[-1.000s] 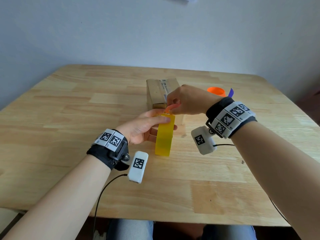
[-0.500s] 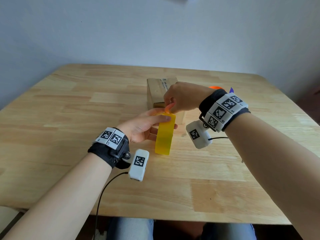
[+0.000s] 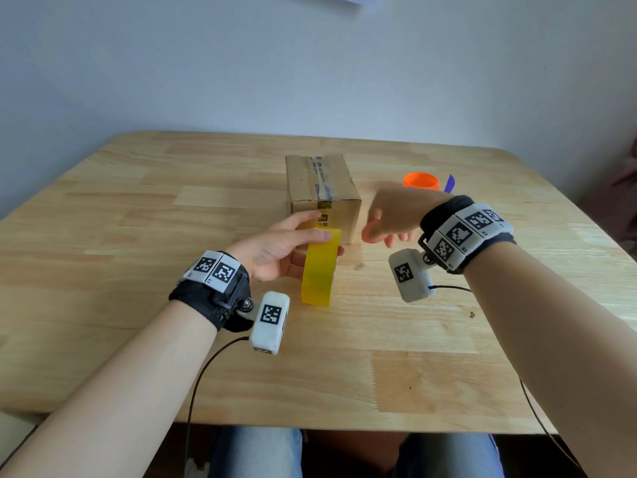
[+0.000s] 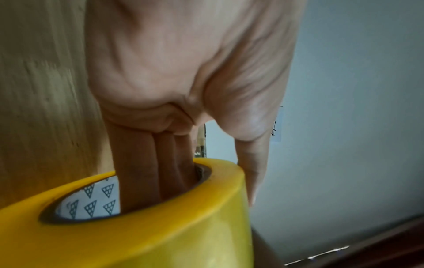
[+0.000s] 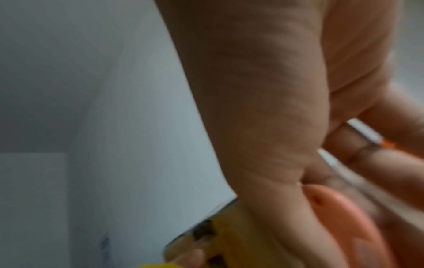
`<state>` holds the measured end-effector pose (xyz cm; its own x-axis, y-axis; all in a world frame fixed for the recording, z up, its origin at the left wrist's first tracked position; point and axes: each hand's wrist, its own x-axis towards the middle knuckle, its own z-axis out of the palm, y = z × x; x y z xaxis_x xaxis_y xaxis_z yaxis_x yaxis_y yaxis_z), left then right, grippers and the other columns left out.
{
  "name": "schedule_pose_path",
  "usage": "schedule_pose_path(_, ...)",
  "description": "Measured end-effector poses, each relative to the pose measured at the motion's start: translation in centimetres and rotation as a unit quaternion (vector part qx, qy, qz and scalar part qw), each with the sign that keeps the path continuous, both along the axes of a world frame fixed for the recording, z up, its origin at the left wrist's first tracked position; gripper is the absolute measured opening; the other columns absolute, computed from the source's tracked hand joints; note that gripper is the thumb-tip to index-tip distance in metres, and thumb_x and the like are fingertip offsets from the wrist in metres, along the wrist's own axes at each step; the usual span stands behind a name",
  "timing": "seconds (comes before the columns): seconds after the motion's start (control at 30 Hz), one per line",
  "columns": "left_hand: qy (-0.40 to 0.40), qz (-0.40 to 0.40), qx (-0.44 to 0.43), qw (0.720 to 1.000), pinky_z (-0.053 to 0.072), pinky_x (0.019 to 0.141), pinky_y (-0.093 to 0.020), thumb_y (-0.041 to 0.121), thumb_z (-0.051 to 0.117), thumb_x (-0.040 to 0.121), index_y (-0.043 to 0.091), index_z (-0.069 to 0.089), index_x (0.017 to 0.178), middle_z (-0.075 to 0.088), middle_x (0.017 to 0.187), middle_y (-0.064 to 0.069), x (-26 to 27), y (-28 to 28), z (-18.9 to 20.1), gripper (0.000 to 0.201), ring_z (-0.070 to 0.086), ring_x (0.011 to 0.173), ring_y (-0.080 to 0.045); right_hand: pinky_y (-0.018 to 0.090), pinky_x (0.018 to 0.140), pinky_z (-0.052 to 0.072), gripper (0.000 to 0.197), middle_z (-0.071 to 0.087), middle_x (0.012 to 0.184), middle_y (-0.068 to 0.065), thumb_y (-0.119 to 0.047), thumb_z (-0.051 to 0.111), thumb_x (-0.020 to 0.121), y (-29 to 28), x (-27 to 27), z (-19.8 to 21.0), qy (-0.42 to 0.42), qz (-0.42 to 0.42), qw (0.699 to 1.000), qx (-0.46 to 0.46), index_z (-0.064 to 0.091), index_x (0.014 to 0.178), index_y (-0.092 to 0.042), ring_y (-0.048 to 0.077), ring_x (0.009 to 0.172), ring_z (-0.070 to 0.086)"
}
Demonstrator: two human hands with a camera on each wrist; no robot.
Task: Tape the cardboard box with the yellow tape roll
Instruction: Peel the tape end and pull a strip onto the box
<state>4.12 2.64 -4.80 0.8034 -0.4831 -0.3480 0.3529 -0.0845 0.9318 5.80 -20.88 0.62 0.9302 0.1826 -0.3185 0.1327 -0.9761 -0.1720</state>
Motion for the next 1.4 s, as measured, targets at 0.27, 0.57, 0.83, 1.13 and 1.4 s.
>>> schedule_pose_path(0.27, 0.008, 0.033, 0.017, 0.999, 0.059, 0.053, -0.027, 0.016, 0.064, 0.098, 0.021, 0.037, 0.156, 0.081, 0.079, -0.001, -0.5, -0.3, 0.1, 0.064, 0.077, 0.064, -0.012, 0.033, 0.078, 0.057, 0.042, 0.077, 0.111, 0.009, -0.039, 0.058, 0.103, -3.4, -1.3, -4.5, 0.075, -0.126, 0.988, -0.050, 0.070, 0.121, -0.002, 0.028, 0.102, 0.074)
schedule_pose_path(0.57, 0.025, 0.067, 0.018, 0.997, 0.062, 0.059, -0.032, 0.019, 0.072, 0.093, 0.023, 0.047, 0.149, 0.080, 0.091, -0.004, -0.5, -0.5, -0.1, 0.062, 0.075, 0.069, -0.018, 0.030, 0.068, 0.043, 0.077, 0.077, 0.088, 0.001, -0.076, 0.032, 0.097, 1.8, -3.0, -0.8, 0.079, -0.145, 0.971, 0.171, 0.081, 0.098, -0.017, 0.018, 0.071, 0.059)
schedule_pose_path(0.83, 0.047, 0.037, 0.002, 0.998, 0.059, 0.078, -0.044, 0.033, 0.079, 0.084, 0.022, 0.049, 0.150, 0.072, 0.112, -0.012, -0.9, -0.1, 0.3, 0.073, 0.071, 0.093, -0.030, 0.042, 0.107, 0.050, 0.053, 0.083, 0.099, 0.004, -0.059, 0.067, 0.089, 3.9, -3.5, -2.7, 0.151, -0.199, 0.899, 0.360, 0.081, 0.105, -0.010, 0.029, 0.103, 0.075)
schedule_pose_path(1.13, 0.082, 0.193, 0.028, 0.977, 0.063, 0.060, -0.038, 0.044, 0.073, 0.092, 0.021, 0.072, 0.107, 0.045, 0.087, -0.002, -0.6, -2.1, 0.1, 0.028, 0.052, 0.072, -0.015, 0.029, 0.064, 0.043, 0.038, 0.079, 0.084, 0.002, -0.047, 0.076, 0.085, 1.9, -5.9, -0.7, 0.070, -0.204, 0.929, 0.301, 0.077, 0.093, -0.010, 0.018, 0.070, 0.068)
schedule_pose_path(1.4, 0.063, 0.284, 0.036, 0.956, 0.060, 0.075, -0.038, 0.035, 0.077, 0.090, 0.015, 0.069, 0.108, 0.057, 0.083, 0.005, 0.4, -4.3, -1.3, 0.027, 0.060, 0.082, -0.015, 0.028, 0.055, 0.042, 0.041, 0.063, 0.064, 0.006, -0.045, 0.078, 0.077, -3.4, -6.5, -2.4, -0.039, -0.238, 0.970, 0.025, 0.059, 0.069, -0.010, 0.022, 0.058, 0.059)
